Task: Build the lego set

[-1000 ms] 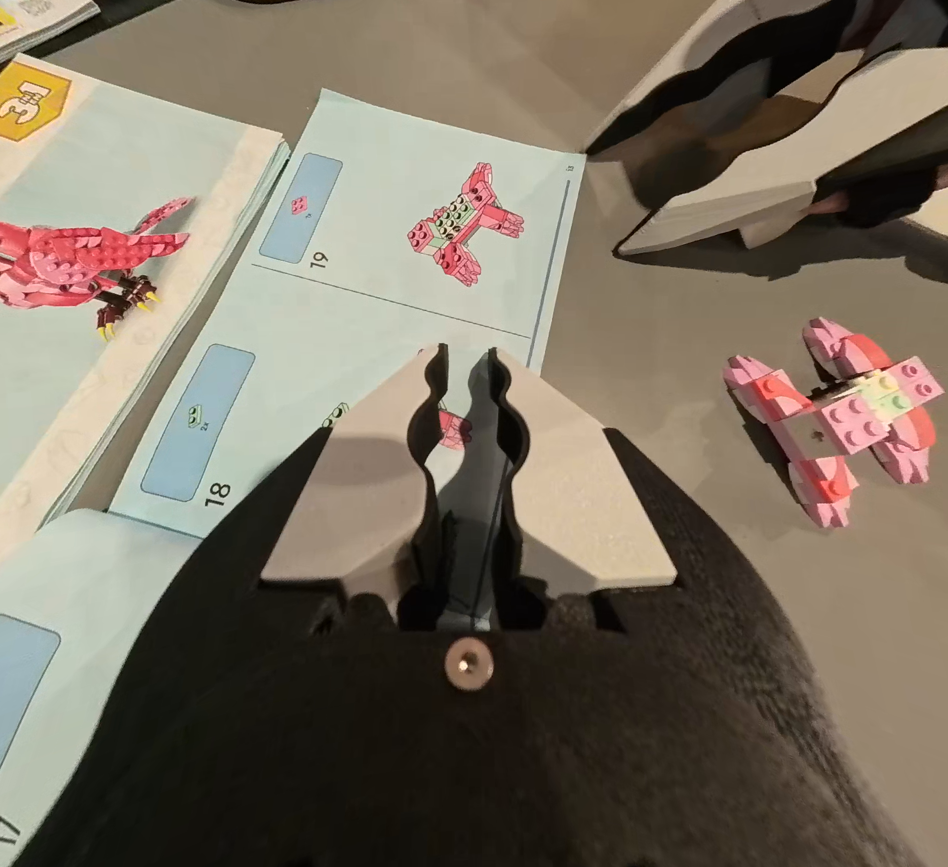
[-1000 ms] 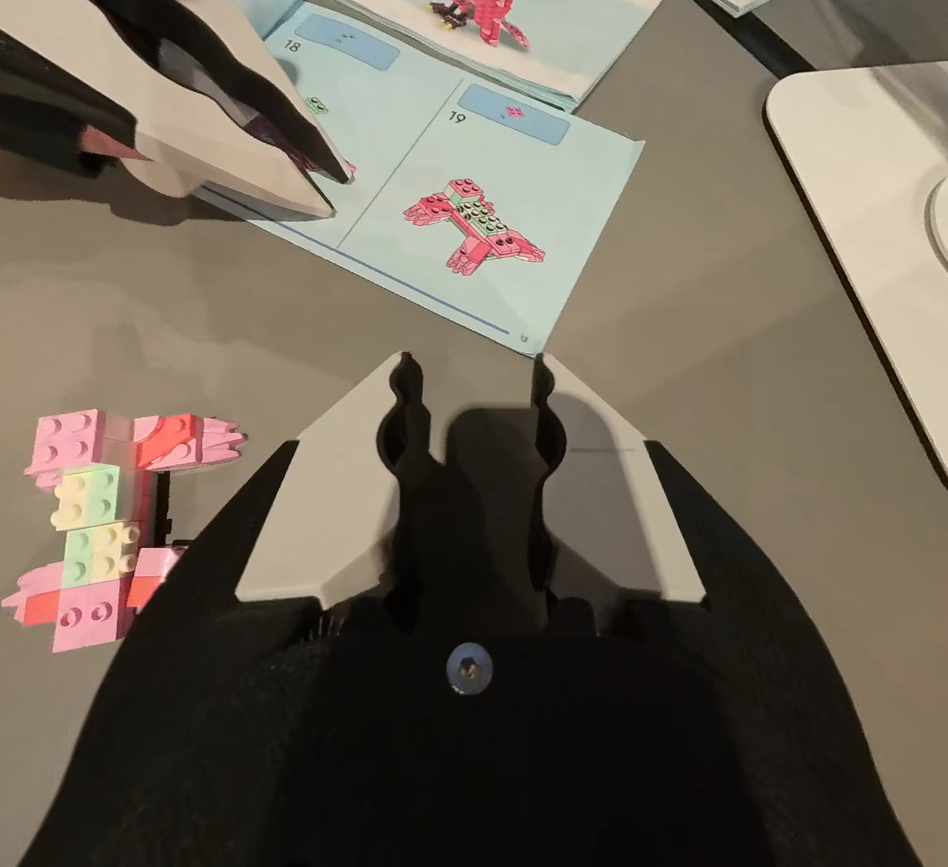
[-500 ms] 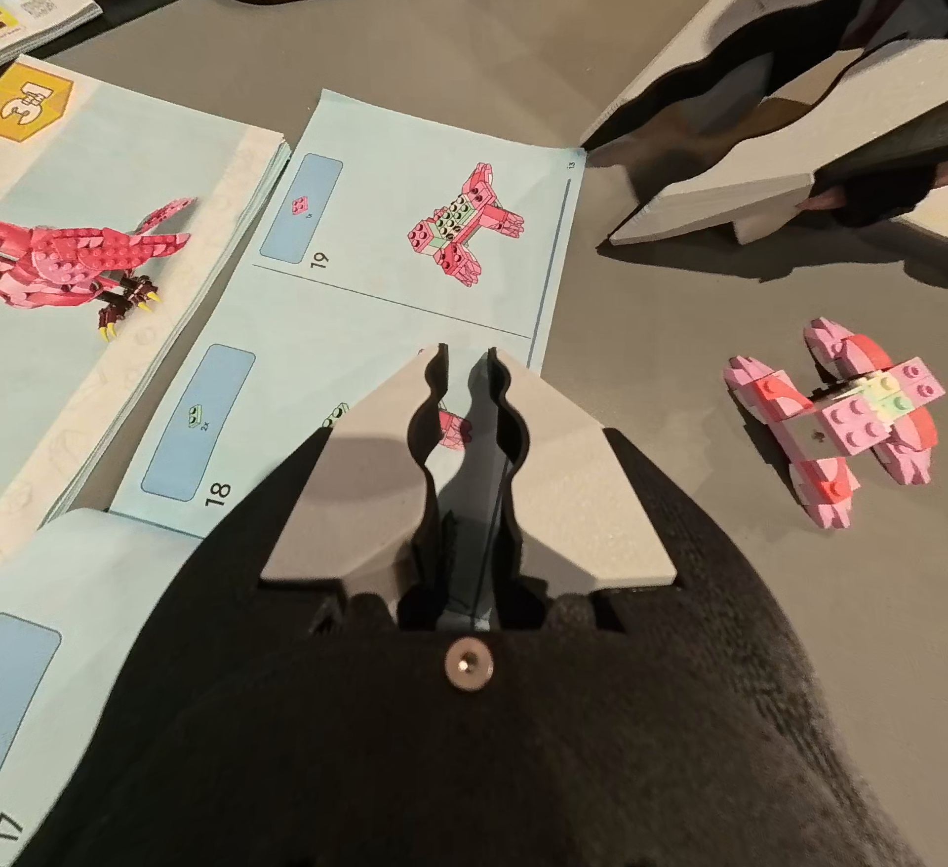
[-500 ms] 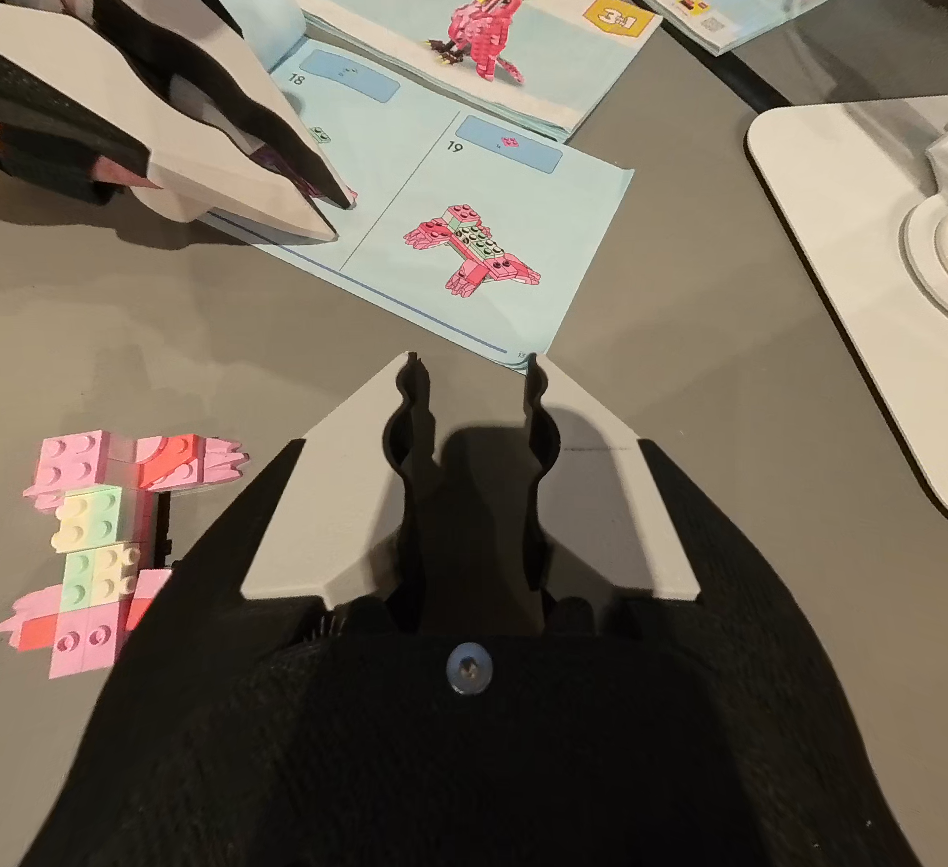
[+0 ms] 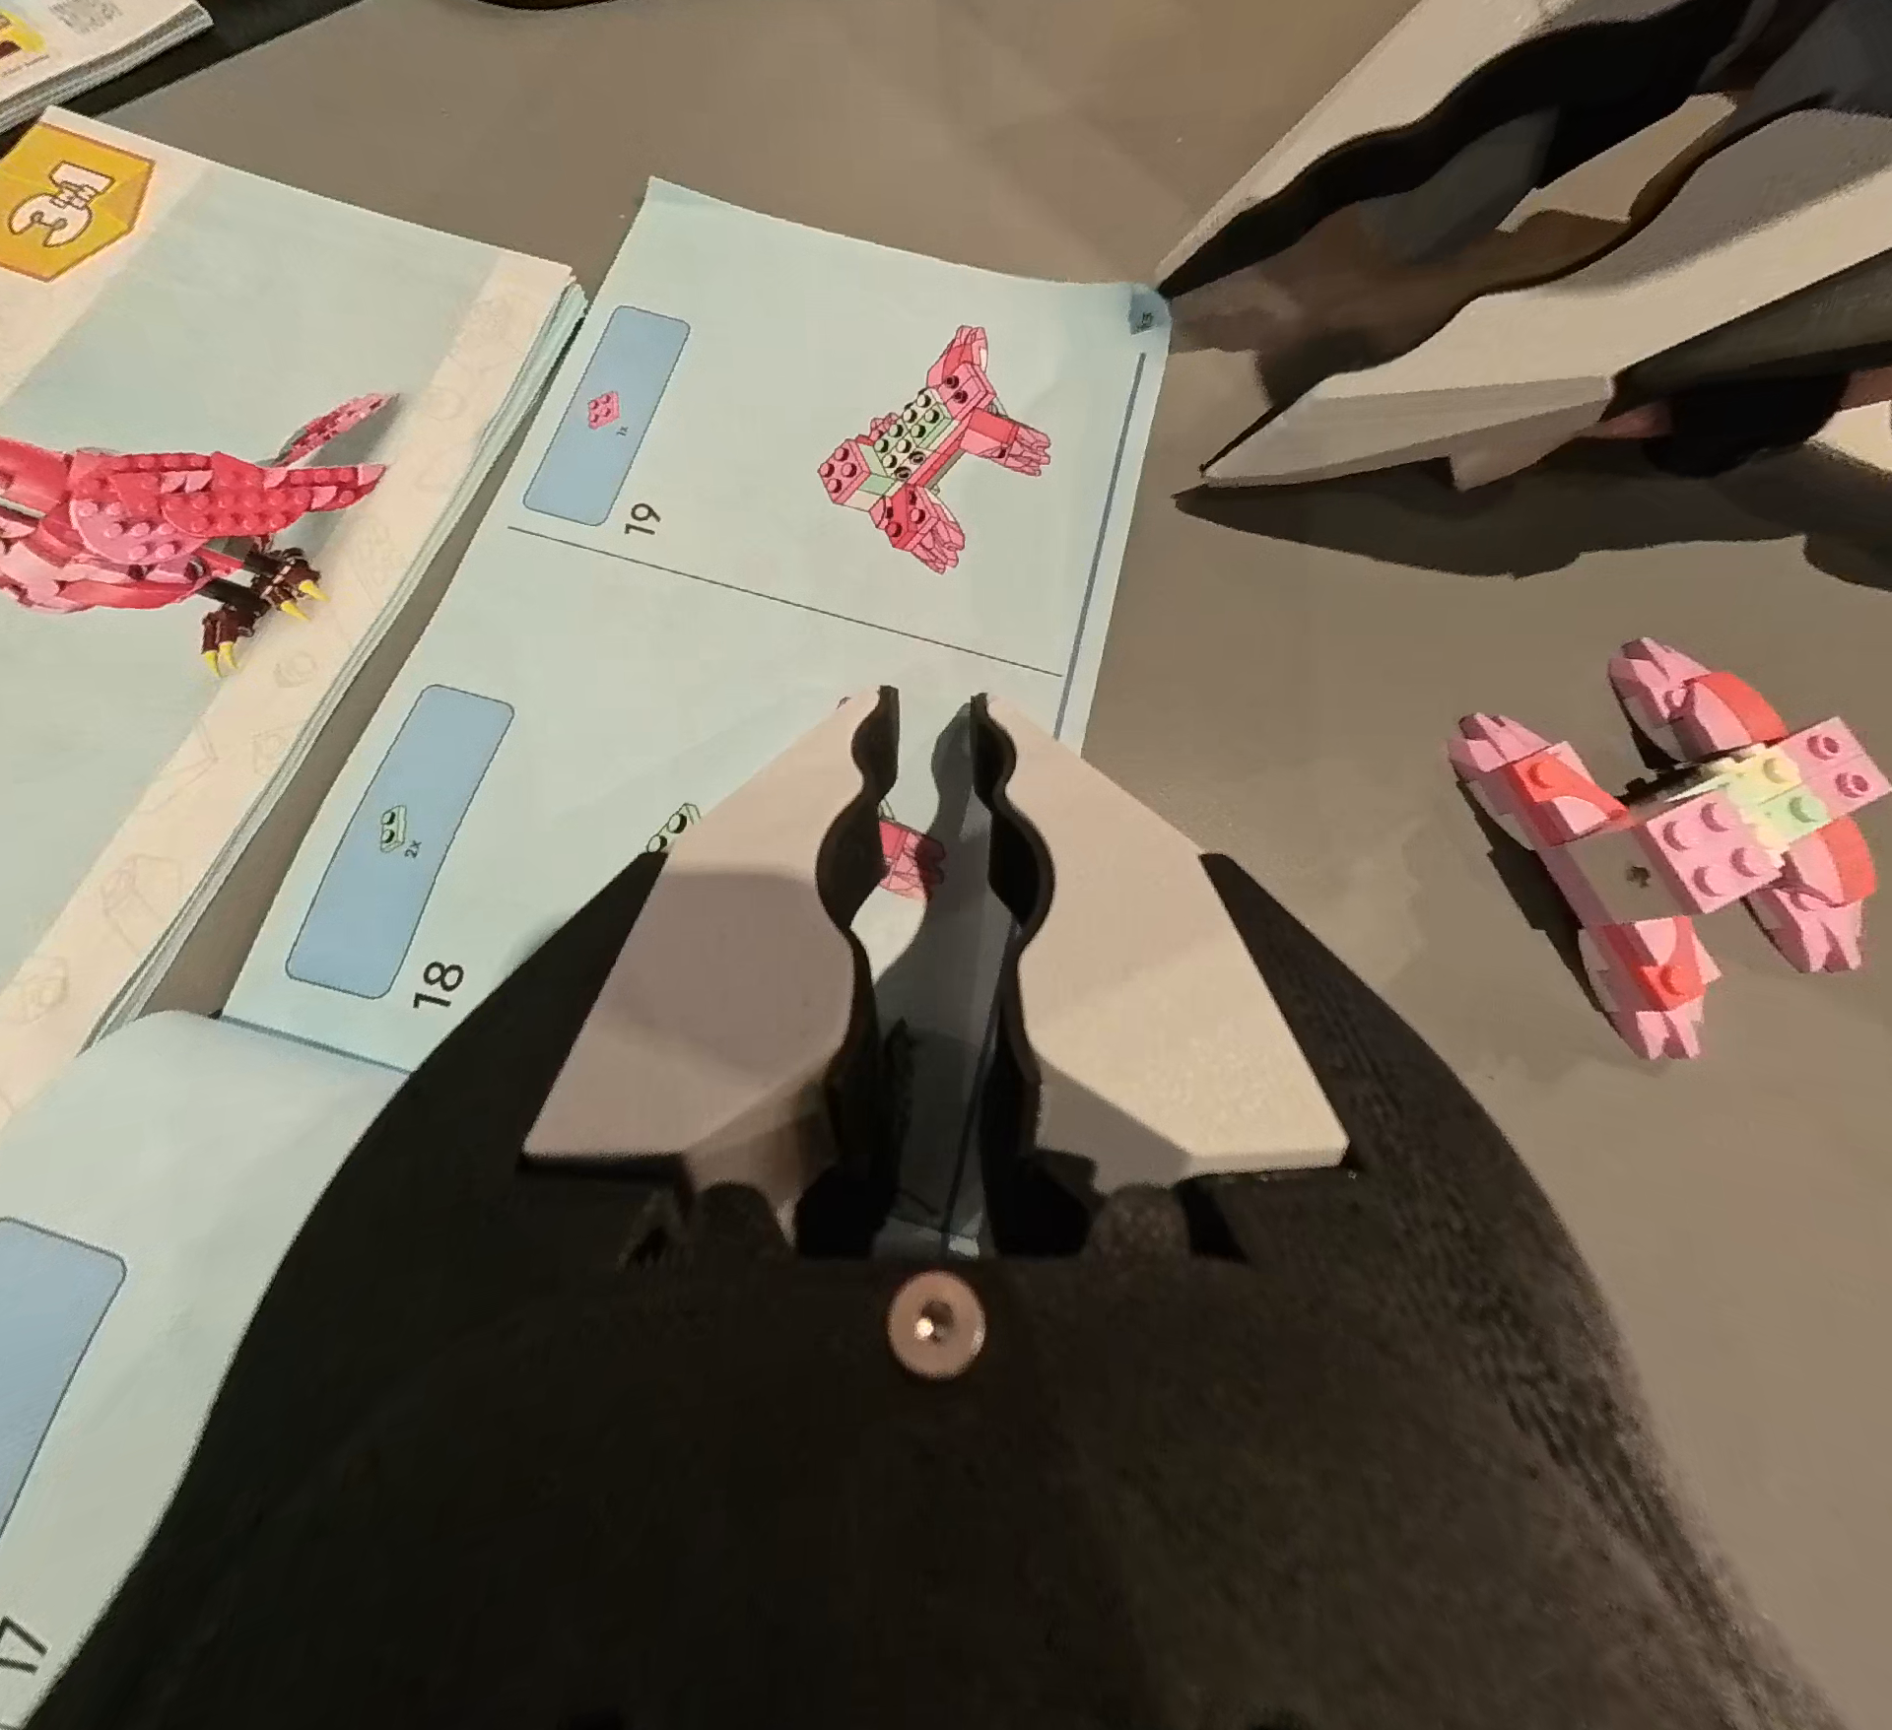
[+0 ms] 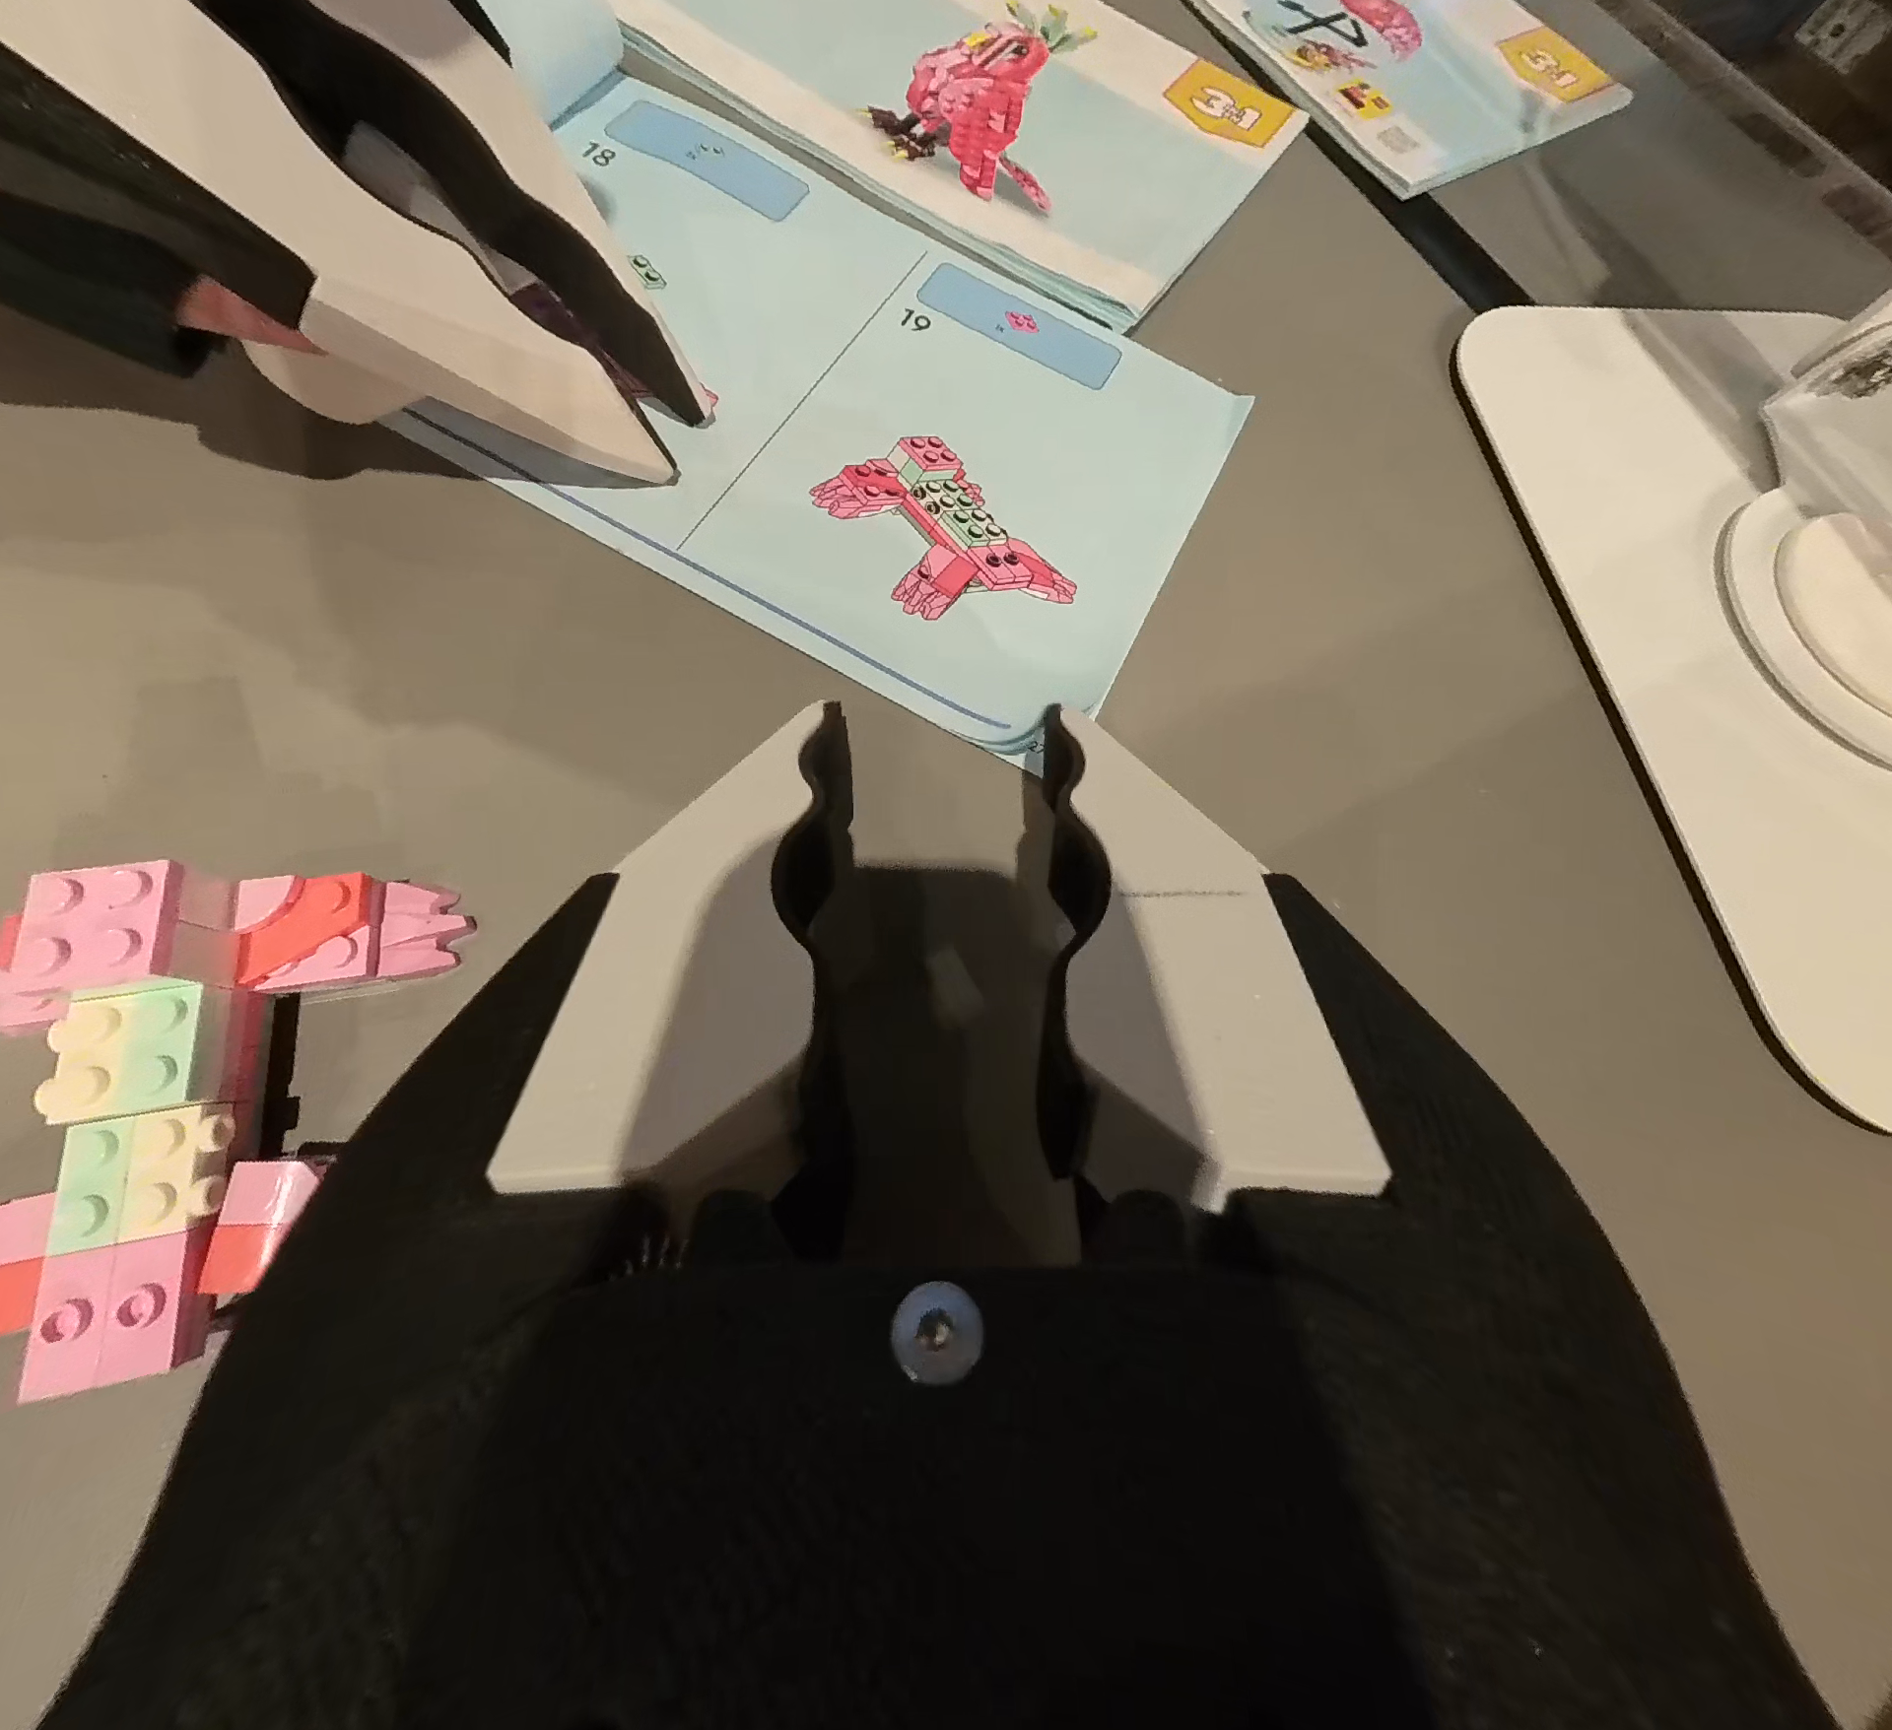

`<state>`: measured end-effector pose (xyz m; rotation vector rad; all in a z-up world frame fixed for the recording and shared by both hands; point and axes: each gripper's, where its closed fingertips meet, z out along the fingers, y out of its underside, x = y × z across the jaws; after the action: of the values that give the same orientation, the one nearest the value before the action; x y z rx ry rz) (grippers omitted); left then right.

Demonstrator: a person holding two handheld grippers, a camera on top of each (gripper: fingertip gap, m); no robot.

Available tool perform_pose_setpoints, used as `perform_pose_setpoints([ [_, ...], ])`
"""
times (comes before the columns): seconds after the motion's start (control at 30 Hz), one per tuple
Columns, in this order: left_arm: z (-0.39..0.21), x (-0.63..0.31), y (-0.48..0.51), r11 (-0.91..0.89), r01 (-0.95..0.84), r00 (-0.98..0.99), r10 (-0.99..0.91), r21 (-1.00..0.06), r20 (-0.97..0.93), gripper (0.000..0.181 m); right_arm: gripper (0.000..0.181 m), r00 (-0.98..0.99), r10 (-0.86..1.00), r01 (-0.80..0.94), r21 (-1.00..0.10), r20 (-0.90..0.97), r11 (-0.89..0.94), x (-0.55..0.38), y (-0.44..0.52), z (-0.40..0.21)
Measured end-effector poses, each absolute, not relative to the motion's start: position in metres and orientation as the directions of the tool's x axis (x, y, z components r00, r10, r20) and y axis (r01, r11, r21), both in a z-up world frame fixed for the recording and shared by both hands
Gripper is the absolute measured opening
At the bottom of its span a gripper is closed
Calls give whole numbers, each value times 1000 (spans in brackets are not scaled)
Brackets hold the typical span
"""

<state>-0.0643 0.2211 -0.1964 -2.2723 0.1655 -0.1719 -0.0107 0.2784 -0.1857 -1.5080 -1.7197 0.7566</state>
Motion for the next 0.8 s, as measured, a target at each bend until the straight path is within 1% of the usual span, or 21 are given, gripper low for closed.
perform_pose_setpoints([
  [0.4,-196,-65,221,-646,-61,982,-175,-761,69,12,36,-26,985,600,-785,169,151,-11,284,-191],
  [0.63,-197,-65,221,-646,-62,982,-174,-761,68,12,21,-2,990,600,-792,143,115,-10,287,-190],
  [0.8,-197,-64,222,-646,-63,983,-174,-761,66,12,10,95,992,610,-792,79,5,-8,299,-191],
])
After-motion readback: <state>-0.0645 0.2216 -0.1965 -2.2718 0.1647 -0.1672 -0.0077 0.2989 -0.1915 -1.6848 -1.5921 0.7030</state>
